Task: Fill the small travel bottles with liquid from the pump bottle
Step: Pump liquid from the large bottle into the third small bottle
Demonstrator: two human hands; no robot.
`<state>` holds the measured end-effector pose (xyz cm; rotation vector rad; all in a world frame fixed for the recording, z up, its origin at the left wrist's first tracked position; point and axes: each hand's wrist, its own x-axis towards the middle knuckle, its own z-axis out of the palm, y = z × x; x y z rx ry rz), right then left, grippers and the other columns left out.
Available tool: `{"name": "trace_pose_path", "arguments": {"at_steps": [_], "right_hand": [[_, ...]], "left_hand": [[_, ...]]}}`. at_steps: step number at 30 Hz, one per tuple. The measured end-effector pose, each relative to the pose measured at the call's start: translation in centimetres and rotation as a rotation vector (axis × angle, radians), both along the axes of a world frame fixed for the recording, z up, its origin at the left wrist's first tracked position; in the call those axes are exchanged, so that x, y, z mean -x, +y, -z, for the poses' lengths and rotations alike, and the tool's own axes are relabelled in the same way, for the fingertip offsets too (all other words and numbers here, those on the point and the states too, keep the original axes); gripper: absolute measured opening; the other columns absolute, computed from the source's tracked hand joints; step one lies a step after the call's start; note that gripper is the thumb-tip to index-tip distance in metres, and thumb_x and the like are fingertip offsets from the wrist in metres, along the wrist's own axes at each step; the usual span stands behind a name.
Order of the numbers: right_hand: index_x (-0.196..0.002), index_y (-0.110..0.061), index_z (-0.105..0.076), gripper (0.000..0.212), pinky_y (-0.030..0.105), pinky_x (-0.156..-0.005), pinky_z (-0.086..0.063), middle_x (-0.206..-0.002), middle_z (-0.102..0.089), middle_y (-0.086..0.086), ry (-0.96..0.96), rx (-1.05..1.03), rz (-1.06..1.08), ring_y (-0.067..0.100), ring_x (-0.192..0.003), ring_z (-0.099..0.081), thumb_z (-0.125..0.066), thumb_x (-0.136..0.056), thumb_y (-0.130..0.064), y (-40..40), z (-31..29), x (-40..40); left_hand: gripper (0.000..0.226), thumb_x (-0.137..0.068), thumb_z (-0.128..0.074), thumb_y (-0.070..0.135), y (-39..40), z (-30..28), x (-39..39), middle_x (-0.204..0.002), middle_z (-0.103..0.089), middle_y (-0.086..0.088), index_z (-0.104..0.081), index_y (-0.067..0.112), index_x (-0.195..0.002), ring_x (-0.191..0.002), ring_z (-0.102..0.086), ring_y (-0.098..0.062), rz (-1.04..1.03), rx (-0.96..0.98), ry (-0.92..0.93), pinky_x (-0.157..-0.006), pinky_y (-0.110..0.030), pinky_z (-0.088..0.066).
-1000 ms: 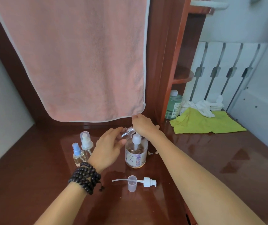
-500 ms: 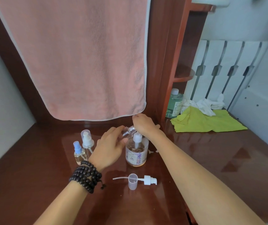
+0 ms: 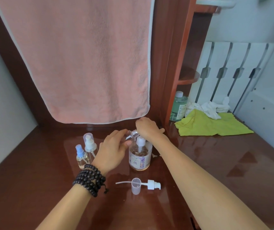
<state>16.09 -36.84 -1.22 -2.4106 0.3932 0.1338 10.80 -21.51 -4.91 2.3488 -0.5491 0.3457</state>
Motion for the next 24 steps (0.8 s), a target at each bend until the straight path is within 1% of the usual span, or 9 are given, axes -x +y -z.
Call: {"name": "trace_pose_path", "arguments": {"at_steps": [3,5,7,9,13,17,20,22,24], "right_hand": [[-0.118,-0.015,-0.056,0.037,0.056,-0.108,-0.023,-0.125,-0.059,0.01,-0.048,0.009,-0.022,0.033,-0.124,-0.048,-0.026,-0.1,-0.028,-0.1,-0.2,-0.1],[-0.115,-0.011,-0.056,0.033,0.059,-0.11,-0.029,-0.128,-0.058,0.015,-0.017,0.02,-0.038,0.038,-0.128,-0.049,-0.029,-0.099,-0.021,0.1,0.3,-0.3],[-0.108,-0.012,-0.053,0.024,0.059,-0.11,-0.034,-0.128,-0.058,0.016,0.018,0.024,0.001,0.04,-0.129,-0.05,-0.031,-0.098,-0.015,0.3,1.1,-0.6],[-0.105,-0.016,-0.049,0.02,0.056,-0.112,-0.032,-0.127,-0.058,0.013,0.028,0.022,0.028,0.036,-0.126,-0.049,-0.031,-0.096,-0.015,0.3,1.4,-0.5],[-0.125,-0.015,-0.055,0.037,0.055,-0.112,-0.02,-0.127,-0.055,0.01,0.031,0.029,0.047,0.032,-0.129,-0.043,-0.028,-0.099,-0.019,0.1,0.3,0.3],[-0.12,-0.015,-0.055,0.042,0.058,-0.11,-0.022,-0.124,-0.057,0.009,-0.019,-0.012,-0.007,0.032,-0.123,-0.047,-0.022,-0.099,-0.031,0.3,-0.6,0.0],[-0.11,-0.017,-0.056,0.046,0.056,-0.112,-0.028,-0.124,-0.058,0.01,0.028,0.01,-0.018,0.032,-0.125,-0.05,-0.019,-0.086,-0.032,0.7,0.1,-0.3],[-0.12,-0.021,-0.061,0.045,0.055,-0.114,-0.027,-0.131,-0.057,0.009,0.08,0.029,0.022,0.032,-0.13,-0.048,-0.027,-0.093,-0.032,0.7,1.1,-0.9],[-0.131,-0.022,-0.06,0.039,0.054,-0.116,-0.024,-0.138,-0.055,0.006,0.116,0.051,0.049,0.031,-0.133,-0.044,-0.035,-0.101,-0.029,0.6,1.7,-1.2]], "left_hand": [[0.037,-0.093,-0.059,0.026,-0.2,-0.1,-0.2,-0.092,-0.051,0.007,-0.056,0.018,-0.129,-0.087,-0.052,-0.014,-0.006,0.008,-0.011,-0.082,-0.039,-0.047],[0.036,-0.093,-0.06,0.023,-0.3,0.1,-0.2,-0.094,-0.054,0.005,-0.056,0.016,-0.128,-0.088,-0.053,-0.015,-0.014,0.021,0.004,-0.083,-0.039,-0.046],[0.038,-0.093,-0.06,0.023,-0.3,0.6,-0.2,-0.101,-0.058,0.002,-0.055,0.015,-0.13,-0.096,-0.056,-0.019,-0.026,0.025,0.033,-0.087,-0.041,-0.046],[0.039,-0.092,-0.06,0.023,-0.5,1.0,-0.2,-0.107,-0.061,0.001,-0.055,0.016,-0.13,-0.102,-0.058,-0.02,-0.031,0.037,0.051,-0.089,-0.044,-0.047],[0.035,-0.092,-0.061,0.024,-0.3,0.4,-0.1,-0.097,-0.059,0.004,-0.058,0.021,-0.126,-0.091,-0.056,-0.014,-0.029,0.044,0.039,-0.085,-0.045,-0.048],[0.034,-0.092,-0.061,0.028,-0.2,-0.4,-0.1,-0.092,-0.056,0.007,-0.058,0.023,-0.126,-0.087,-0.054,-0.013,-0.019,0.052,0.001,-0.082,-0.044,-0.048],[0.034,-0.09,-0.062,0.025,-0.3,0.0,0.0,-0.095,-0.059,0.005,-0.059,0.024,-0.124,-0.09,-0.057,-0.017,-0.036,0.062,0.016,-0.084,-0.046,-0.048],[0.033,-0.09,-0.062,0.024,-0.4,0.5,0.1,-0.097,-0.06,0.003,-0.059,0.026,-0.122,-0.095,-0.058,-0.019,-0.033,0.065,0.032,-0.086,-0.046,-0.048],[0.033,-0.09,-0.063,0.022,-0.4,0.6,0.1,-0.1,-0.062,0.002,-0.059,0.024,-0.123,-0.099,-0.059,-0.019,-0.037,0.074,0.051,-0.088,-0.046,-0.048]]}}
